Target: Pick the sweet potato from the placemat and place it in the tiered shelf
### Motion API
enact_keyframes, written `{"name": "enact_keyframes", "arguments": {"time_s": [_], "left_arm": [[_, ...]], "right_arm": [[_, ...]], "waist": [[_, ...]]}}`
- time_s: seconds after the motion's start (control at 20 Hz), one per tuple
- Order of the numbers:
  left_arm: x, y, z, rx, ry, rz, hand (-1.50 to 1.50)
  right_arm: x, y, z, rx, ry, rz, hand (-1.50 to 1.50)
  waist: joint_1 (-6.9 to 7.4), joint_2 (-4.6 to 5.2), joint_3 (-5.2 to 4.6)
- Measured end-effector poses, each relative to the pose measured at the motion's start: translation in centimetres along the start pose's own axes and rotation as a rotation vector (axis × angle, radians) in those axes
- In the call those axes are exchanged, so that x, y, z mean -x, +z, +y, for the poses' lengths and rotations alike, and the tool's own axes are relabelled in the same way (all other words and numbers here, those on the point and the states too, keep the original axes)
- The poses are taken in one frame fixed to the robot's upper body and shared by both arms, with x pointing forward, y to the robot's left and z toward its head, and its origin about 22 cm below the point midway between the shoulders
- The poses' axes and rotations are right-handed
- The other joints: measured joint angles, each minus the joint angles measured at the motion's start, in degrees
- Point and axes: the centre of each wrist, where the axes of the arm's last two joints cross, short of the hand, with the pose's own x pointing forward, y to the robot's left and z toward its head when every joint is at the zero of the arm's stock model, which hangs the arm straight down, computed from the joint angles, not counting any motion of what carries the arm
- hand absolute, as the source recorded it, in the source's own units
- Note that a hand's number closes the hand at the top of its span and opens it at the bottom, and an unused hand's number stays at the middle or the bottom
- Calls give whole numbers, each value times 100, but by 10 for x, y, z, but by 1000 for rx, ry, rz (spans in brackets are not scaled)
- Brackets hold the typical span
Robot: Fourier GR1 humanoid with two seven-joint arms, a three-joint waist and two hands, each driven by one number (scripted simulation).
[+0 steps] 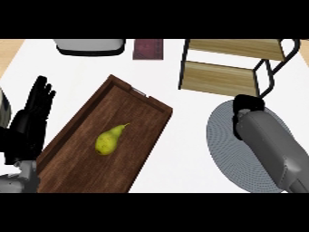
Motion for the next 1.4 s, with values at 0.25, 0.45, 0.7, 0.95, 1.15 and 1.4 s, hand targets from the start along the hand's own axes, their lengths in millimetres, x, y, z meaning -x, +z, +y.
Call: {"name": "enact_keyframes", "arguments": {"time_s": [0.25,0.45,0.7,0.95,1.15,1.4], "left_arm": [[-3,1,0,2,-2,-1,0],[1,3,-5,-2,-5,-1,0],[2,4,2,-7,-2,5,0],[6,3,8,-16,-1,10,0],[5,1,12,-19,0,11,0],[6,3,14,-25,-6,10,0]], "right_arm": [[2,-2,8,53,77,-21,150],[4,-1,14,118,99,-54,150],[-37,43,23,223,-82,-242,150],[-69,99,39,274,-314,-444,150],[-74,146,34,306,-449,-537,150],[-57,194,4,421,-692,-624,150]], "waist": [[8,-9,-7],[-4,0,-7],[-81,-20,-8],[-116,5,28],[-107,18,43],[-124,6,50]]}}
